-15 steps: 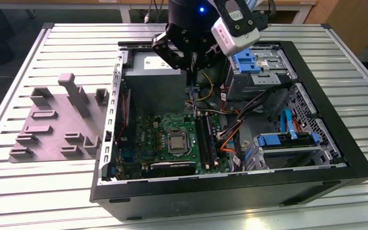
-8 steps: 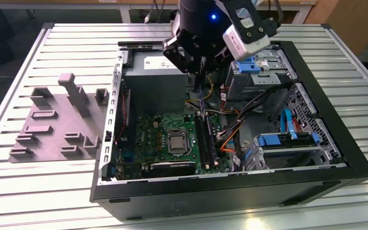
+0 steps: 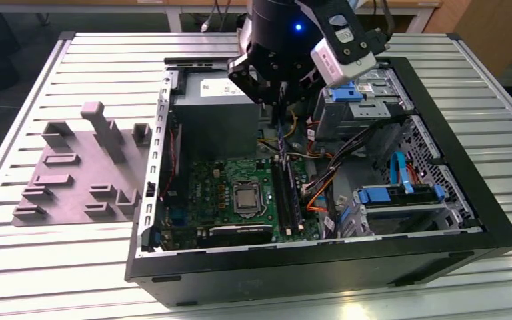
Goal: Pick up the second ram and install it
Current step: 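Insert the second ram into the second slot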
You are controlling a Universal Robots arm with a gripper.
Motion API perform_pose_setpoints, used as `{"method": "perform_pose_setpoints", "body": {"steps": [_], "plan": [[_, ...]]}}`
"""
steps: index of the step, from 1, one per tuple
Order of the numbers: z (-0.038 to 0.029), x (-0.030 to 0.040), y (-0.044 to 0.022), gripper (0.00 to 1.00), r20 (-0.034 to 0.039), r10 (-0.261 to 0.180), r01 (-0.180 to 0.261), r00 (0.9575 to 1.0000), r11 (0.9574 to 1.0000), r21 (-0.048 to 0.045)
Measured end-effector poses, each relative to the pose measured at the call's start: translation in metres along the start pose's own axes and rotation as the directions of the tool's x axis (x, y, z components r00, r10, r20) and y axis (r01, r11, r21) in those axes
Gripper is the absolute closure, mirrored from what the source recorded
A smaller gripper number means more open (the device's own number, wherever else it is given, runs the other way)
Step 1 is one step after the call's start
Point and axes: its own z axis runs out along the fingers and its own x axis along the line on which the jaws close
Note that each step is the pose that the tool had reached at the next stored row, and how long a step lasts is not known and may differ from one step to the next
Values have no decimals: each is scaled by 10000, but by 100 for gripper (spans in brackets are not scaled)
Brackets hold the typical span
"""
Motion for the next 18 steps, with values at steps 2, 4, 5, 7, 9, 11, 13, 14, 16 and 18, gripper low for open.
{"method": "perform_pose_setpoints", "body": {"steps": [2,4,5,7,9,11,13,14,16,18], "plan": [[2,1,-4,86,1,0,0,10000,10000,-3],[6,5,-12,86,0,-7,7,10000,10000,-2],[10,6,-25,86,-2,-24,24,10000,10000,0],[27,6,-41,86,-7,-73,73,10000,10000,-4],[47,-7,-41,86,-10,-159,159,9999,9999,-3],[67,-15,-41,86,-11,-187,187,9998,9998,-3],[94,-19,-41,86,-11,-188,188,9998,9998,-2],[111,-24,-41,86,-12,-190,190,9998,9998,-2],[122,-24,-41,86,-12,-189,189,9998,9998,-2],[122,-24,-41,86,-12,-189,189,9998,9998,-1]]}}
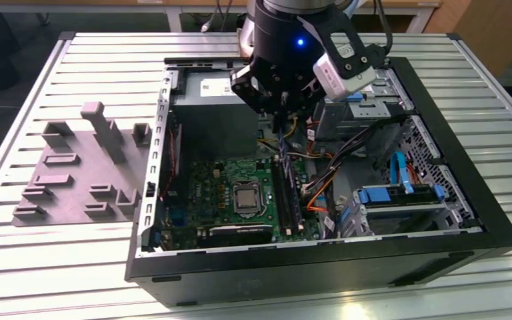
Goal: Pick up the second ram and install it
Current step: 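Insert the second ram into the second slot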
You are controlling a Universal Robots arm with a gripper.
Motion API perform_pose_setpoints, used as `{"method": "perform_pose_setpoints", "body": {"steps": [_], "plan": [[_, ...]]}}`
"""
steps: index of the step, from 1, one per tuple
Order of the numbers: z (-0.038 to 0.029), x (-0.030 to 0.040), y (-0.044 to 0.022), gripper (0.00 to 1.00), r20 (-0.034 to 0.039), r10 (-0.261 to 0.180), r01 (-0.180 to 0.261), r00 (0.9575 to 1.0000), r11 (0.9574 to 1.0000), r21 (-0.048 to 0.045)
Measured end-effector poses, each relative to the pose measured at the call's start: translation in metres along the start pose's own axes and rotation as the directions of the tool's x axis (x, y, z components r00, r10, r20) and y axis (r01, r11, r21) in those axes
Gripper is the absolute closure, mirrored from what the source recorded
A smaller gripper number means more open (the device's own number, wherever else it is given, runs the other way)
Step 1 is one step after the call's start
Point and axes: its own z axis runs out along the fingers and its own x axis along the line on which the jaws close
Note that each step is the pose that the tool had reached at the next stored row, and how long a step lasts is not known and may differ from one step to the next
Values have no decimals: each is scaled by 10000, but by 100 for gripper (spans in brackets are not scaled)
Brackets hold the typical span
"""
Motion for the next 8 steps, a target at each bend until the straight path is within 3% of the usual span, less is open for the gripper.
{"method": "perform_pose_setpoints", "body": {"steps": [4,8], "plan": [[10,-7,0,86,2,-2,2,10000,10000,-4],[70,-30,0,86,1,-7,7,10000,10000,-2]]}}
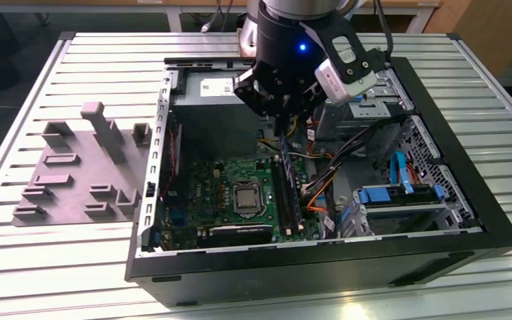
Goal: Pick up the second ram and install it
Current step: 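Insert the second ram into the second slot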
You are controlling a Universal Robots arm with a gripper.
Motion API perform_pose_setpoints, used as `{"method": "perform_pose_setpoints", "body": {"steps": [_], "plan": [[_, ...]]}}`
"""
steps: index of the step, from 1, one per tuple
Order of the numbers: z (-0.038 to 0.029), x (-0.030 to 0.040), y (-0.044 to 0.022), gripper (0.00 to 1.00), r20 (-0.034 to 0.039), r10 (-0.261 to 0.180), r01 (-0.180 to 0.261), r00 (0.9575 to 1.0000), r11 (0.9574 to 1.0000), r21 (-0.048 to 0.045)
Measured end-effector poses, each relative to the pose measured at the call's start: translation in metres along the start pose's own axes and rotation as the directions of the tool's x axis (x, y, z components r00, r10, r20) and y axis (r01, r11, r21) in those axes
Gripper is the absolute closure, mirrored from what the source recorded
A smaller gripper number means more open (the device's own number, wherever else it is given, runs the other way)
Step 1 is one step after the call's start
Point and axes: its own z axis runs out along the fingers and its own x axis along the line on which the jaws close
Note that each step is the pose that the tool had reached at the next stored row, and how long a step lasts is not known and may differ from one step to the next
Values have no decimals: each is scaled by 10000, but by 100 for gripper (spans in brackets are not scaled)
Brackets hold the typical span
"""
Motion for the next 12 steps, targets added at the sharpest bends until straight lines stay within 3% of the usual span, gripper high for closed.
{"method": "perform_pose_setpoints", "body": {"steps": [12], "plan": [[217,-7,-32,86,0,-48,48,10000,10000,-2]]}}
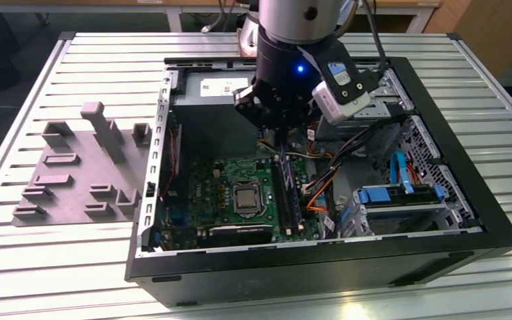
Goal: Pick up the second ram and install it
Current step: 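Insert the second ram into the second slot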
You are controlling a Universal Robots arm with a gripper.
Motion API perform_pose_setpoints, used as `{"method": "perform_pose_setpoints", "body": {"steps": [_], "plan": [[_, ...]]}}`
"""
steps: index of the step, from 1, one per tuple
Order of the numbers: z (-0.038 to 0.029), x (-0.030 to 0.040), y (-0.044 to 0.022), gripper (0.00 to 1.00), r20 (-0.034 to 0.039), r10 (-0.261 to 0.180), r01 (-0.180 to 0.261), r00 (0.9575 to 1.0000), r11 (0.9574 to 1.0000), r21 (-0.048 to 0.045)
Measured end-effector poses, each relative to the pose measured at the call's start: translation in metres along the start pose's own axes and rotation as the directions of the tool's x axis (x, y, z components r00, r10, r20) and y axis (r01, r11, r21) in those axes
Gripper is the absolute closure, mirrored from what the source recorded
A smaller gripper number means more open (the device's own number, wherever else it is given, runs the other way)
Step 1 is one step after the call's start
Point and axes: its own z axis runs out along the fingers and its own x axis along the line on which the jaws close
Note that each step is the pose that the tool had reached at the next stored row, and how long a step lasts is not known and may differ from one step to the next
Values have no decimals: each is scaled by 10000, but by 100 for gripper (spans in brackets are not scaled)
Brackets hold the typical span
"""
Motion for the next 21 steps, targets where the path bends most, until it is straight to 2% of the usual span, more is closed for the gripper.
{"method": "perform_pose_setpoints", "body": {"steps": [4,8,10,11,12,17,21], "plan": [[72,-27,-1,86,0,2,-2,10000,10000,-2],[75,-28,-1,86,-21,3,-3,10000,10000,-1],[76,-47,-2,86,-189,2,-2,9998,10000,-9],[78,-58,-4,86,-243,2,-2,9997,10000,-13],[83,-66,-5,86,-266,1,-1,9996,10000,-17],[170,-69,-49,86,-273,1,-1,9996,10000,-24],[243,-70,-59,86,-274,3,-4,9996,10000,-22]]}}
